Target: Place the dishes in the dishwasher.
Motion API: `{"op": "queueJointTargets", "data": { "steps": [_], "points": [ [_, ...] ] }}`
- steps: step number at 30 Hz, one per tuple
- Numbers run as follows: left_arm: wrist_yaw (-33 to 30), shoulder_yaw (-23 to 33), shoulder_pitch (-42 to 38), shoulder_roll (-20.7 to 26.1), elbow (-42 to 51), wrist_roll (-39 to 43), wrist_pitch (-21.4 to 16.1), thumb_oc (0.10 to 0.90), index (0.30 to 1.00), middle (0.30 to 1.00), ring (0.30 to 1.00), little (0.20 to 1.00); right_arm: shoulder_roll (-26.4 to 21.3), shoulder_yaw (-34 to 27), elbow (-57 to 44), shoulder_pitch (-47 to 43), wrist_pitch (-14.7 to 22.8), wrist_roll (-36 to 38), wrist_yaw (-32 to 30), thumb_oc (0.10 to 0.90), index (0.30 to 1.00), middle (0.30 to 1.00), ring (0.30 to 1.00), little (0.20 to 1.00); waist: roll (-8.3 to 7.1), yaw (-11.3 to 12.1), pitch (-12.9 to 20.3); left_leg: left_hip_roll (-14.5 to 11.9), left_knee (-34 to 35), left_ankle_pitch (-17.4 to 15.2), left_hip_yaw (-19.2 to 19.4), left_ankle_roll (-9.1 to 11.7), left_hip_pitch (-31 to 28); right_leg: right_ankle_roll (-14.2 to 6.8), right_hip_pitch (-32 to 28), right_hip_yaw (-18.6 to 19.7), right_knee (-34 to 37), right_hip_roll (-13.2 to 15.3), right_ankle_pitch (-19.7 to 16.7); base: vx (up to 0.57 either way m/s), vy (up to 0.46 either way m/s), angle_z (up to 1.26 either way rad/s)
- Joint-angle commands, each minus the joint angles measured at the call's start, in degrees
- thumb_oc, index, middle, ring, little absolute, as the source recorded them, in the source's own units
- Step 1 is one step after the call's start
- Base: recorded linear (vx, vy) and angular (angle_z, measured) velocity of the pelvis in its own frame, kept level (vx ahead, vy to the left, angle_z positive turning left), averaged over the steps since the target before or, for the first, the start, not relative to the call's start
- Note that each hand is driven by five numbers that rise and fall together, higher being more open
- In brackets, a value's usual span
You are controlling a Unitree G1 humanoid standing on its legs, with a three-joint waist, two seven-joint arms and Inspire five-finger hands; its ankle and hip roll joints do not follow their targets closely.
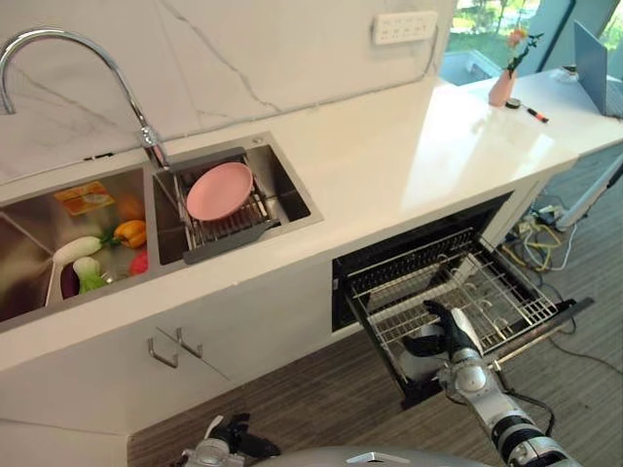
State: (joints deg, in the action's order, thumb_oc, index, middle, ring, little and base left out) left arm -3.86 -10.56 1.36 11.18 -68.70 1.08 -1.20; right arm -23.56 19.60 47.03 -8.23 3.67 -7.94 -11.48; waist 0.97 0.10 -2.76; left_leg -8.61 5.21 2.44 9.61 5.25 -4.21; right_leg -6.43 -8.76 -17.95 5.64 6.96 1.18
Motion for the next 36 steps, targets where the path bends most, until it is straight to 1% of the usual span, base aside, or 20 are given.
{"op": "queueJointTargets", "data": {
  "steps": [1, 2, 3, 4, 7, 11, 13, 14, 15, 16, 18, 20, 21, 22, 24, 25, 26, 31, 32, 36],
  "points": [
    [0.76, -2.39, -1.54, 1.61, -3.51, -1.96, -0.4, 0.8, 0.9, 0.9, 0.9, 0.9, -0.51, 2.37, 1.44, -2.49, -1.59, -7.7, 0.88, 0.8, 0.9, 0.9, 0.9, 0.9, -2.11, 1.87, -0.24, -1.81, -0.21, -4.95, -0.36, 1.92, -4.01, -3.97, 0.66, 1.72, -0.64, 3.81, 0.63, 0.0, 0.0, 0.0],
    [0.66, -2.25, -1.22, 1.45, -3.25, -2.21, -0.6, 0.8, 0.9, 0.9, 0.9, 0.9, -2.09, 3.33, 0.01, -3.1, -2.49, -15.53, -1.2, 0.8, 0.9, 0.9, 0.9, 0.9, -1.96, 1.85, -0.44, -1.76, -0.21, -5.05, -0.4, 1.88, -4.04, -4.02, 0.64, 1.75, -0.64, 3.8, 0.68, 0.0, 0.0, 0.0],
    [0.66, -2.24, -1.21, 1.42, -3.24, -2.22, -0.59, 0.8, 0.9, 0.9, 0.9, 0.9, -2.08, 3.3, -0.04, -3.06, -2.54, -15.64, -1.21, 0.8, 0.9, 0.9, 0.9, 0.9, -1.94, 1.84, -0.45, -1.77, -0.21, -5.06, -0.41, 1.88, -4.05, -4.02, 0.62, 1.74, -0.64, 3.79, 0.69, 0.0, 0.0, 0.0],
    [0.24, -1.92, -1.36, 0.98, -3.09, -2.21, -0.99, 0.8, 0.9, 0.9, 0.9, 0.9, -5.66, 5.66, -4.44, -3.82, -2.53, -28.75, -5.24, 0.8, 0.9, 0.9, 0.9, 0.9, -1.8, 1.78, -0.73, -1.7, -0.21, -5.09, -0.3, 1.86, -4.14, -4.15, 0.59, 1.88, -0.64, 3.85, 0.63, 0.0, 0.0, 0.0],
    [0.28, -2.01, -1.69, 0.67, -3.1, -2.23, -1.16, 0.8, 0.9, 0.9, 0.9, 0.9, -4.75, 6.88, -1.46, -3.86, -3.72, -32.09, -4.39, 0.8, 0.9, 0.9, 0.9, 0.9, -1.72, 1.67, -0.7, -1.64, -0.21, -5.2, -0.39, 1.87, -4.07, -4.17, 0.69, 1.89, -0.64, 3.82, 0.61, 0.0, 0.0, 0.0],
    [0.05, -2.13, -1.91, 0.63, -2.84, -2.16, -1.48, 0.8, 0.9, 0.9, 0.9, 0.9, -5.3, 8.38, 0.17, -4.36, -4.63, -36.41, -5.87, 0.8, 0.9, 0.9, 0.9, 0.9, -1.79, 1.7, -0.64, -1.59, -0.21, -5.24, -0.5, 1.88, -4.01, -4.17, 0.73, 1.85, -0.64, 3.87, 0.49, 0.0, 0.0, 0.0],
    [-0.14, -2.22, -1.91, 0.52, -3.21, -1.8, -1.64, 0.8, 0.9, 0.9, 0.9, 0.9, -5.33, 8.77, 0.64, -4.57, -4.57, -36.66, -7.4, 0.8, 0.9, 0.9, 0.9, 0.9, -1.91, 1.69, -0.6, -1.57, -0.21, -5.25, -0.5, 1.88, -4.02, -4.16, 0.74, 1.8, -0.64, 3.88, 0.39, 0.0, 0.0, 0.0],
    [-0.06, -2.4, -2.07, 0.62, -3.35, -1.5, -1.59, 0.8, 0.9, 0.9, 0.9, 0.9, -4.35, 9.25, 2.19, -5.04, -4.67, -33.84, -5.77, 0.8, 0.9, 0.9, 0.9, 0.9, -2.05, 1.73, -0.65, -1.56, -0.21, -5.17, -0.46, 1.91, -3.95, -4.12, 0.85, 1.9, -0.64, 3.89, 0.3, 0.0, 0.0, 0.0],
    [0.61, -2.79, -2.35, 0.84, -3.22, -1.37, -1.53, 0.8, 0.9, 0.9, 0.9, 0.9, -1.64, 10.25, 9.07, -5.29, -4.71, -29.91, -2.31, 0.8, 0.9, 0.9, 0.9, 0.9, -2.15, 1.99, -0.59, -1.56, -0.21, -5.18, -0.58, 1.93, -3.78, -4.07, 0.85, 1.84, -0.64, 3.88, 0.43, 0.0, 0.0, 0.0],
    [0.5, -2.88, -2.53, 0.96, -3.27, -1.48, -1.15, 0.8, 0.9, 0.9, 0.9, 0.9, -0.24, 9.17, 11.27, -5.49, -5.2, -26.24, -1.48, 0.8, 0.9, 0.9, 0.9, 0.9, -2.22, 2.07, -0.41, -1.55, -0.21, -5.11, -0.79, 1.87, -3.61, -4.0, 0.95, 1.74, -0.64, 3.89, 0.39, 0.0, 0.0, 0.0],
    [0.27, -2.83, -2.26, 0.88, -3.71, -2.11, -1.24, 0.8, 0.9, 0.9, 0.9, 0.9, -0.75, 9.44, 9.16, -5.95, -4.99, -26.28, -2.57, 0.8, 0.9, 0.9, 0.9, 0.9, -2.27, 2.23, -0.36, -1.47, -0.21, -5.12, -0.81, 1.83, -3.73, -4.0, 0.84, 1.73, -0.64, 3.9, 0.38, 0.01, -0.001, 0.02],
    [0.38, -3.13, -2.26, 1.0, -3.97, -2.17, -1.23, 0.8, 0.9, 0.9, 0.9, 0.9, 0.49, 9.48, 12.33, -5.86, -4.88, -24.62, -1.05, 0.8, 0.9, 0.9, 0.9, 0.9, -2.32, 2.34, -0.33, -1.44, -0.21, -5.16, -0.93, 1.8, -3.66, -3.96, 0.82, 1.7, -0.64, 3.87, 0.52, 0.01, -0.002, 0.03],
    [-0.16, -2.63, -2.1, 0.83, -4.55, -1.89, -1.09, 0.8, 0.9, 0.9, 0.9, 0.9, -0.33, 7.44, 7.06, -5.74, -4.89, -23.82, -4.24, 0.8, 0.9, 0.9, 0.9, 0.9, -2.35, 2.0, -0.57, -1.43, -0.21, -5.07, -0.75, 1.75, -3.76, -3.97, 0.92, 1.94, -0.64, 3.92, 0.41, 0.0, 0.0, 0.0],
    [-0.17, -2.69, -2.09, 0.81, -4.57, -1.88, -1.11, 0.8, 0.9, 0.9, 0.9, 0.9, -0.42, 7.37, 6.88, -5.6, -4.95, -23.82, -4.19, 0.8, 0.9, 0.9, 0.9, 0.9, -2.33, 2.09, -0.56, -1.43, -0.21, -5.08, -0.72, 1.75, -3.8, -3.97, 0.91, 1.97, -0.64, 3.93, 0.41, 0.0, 0.0, 0.0],
    [-0.3, -3.01, -2.27, 0.99, -4.2, -1.91, -0.58, 0.8, 0.9, 0.9, 0.9, 0.9, 1.57, 5.33, 10.49, -4.74, -5.31, -18.11, -2.84, 0.8, 0.9, 0.9, 0.9, 0.9, -2.3, 2.18, -0.54, -1.41, -0.21, -5.12, -0.92, 1.72, -3.79, -3.89, 0.89, 1.81, -0.64, 3.86, 0.53, 0.0, 0.0, 0.0],
    [-0.16, -2.91, -2.09, 0.72, -4.06, -2.22, -0.71, 0.8, 0.9, 0.9, 0.9, 0.9, 0.84, 5.0, 8.85, -4.5, -5.13, -19.12, -4.0, 0.8, 0.9, 0.9, 0.9, 0.9, -2.2, 2.17, -0.51, -1.43, -0.21, -5.15, -0.91, 1.7, -3.9, -3.92, 0.75, 1.82, -0.64, 3.88, 0.63, 0.0, 0.0, 0.0],
    [-0.16, -2.91, -2.09, 0.71, -4.06, -2.22, -0.71, 0.8, 0.9, 0.9, 0.9, 0.9, 0.83, 4.99, 8.84, -4.49, -5.13, -19.13, -3.99, 0.4, 0.3, 0.3, 0.3, 0.3, -2.2, 2.18, -0.52, -1.43, -0.21, -5.15, -0.91, 1.7, -3.9, -3.92, 0.74, 1.83, -0.64, 3.87, 0.63, 0.0, 0.0, 0.0],
    [-0.57, -3.1, -1.65, 0.93, -3.68, -2.85, -0.76, 0.8, 0.9, 0.9, 0.9, 0.9, 0.72, 3.83, 7.65, -3.32, -4.71, -18.34, -5.07, 0.4, 0.3, 0.3, 0.3, 0.3, -2.03, 2.06, -0.58, -1.52, -0.21, -5.29, -0.99, 1.71, -4.25, -3.87, 0.48, 1.73, -0.64, 3.81, 0.71, 0.0, 0.0, 0.0],
    [-0.58, -3.17, -1.64, 0.99, -3.66, -2.98, -0.67, 0.8, 0.9, 0.9, 0.9, 0.9, 1.12, 3.24, 8.01, -2.64, -4.31, -16.69, -4.67, 0.8, 0.9, 0.9, 0.9, 0.9, -2.01, 2.06, -0.59, -1.49, -0.21, -5.34, -1.04, 1.71, -4.25, -3.85, 0.39, 1.72, -0.64, 3.74, 0.77, 0.0, 0.0, 0.0],
    [-0.09, -3.72, -1.88, 1.27, -3.7, -3.35, -0.61, 0.8, 0.9, 0.9, 0.9, 0.9, 2.85, 4.12, 11.64, -2.73, -4.35, -12.26, -0.97, 0.8, 0.9, 0.9, 0.9, 0.9, -2.15, 2.34, -0.47, -1.59, -0.21, -5.32, -1.42, 1.75, -4.21, -3.76, 0.19, 1.47, -0.64, 3.72, 0.97, 0.0, 0.0, 0.0]
  ]
}}
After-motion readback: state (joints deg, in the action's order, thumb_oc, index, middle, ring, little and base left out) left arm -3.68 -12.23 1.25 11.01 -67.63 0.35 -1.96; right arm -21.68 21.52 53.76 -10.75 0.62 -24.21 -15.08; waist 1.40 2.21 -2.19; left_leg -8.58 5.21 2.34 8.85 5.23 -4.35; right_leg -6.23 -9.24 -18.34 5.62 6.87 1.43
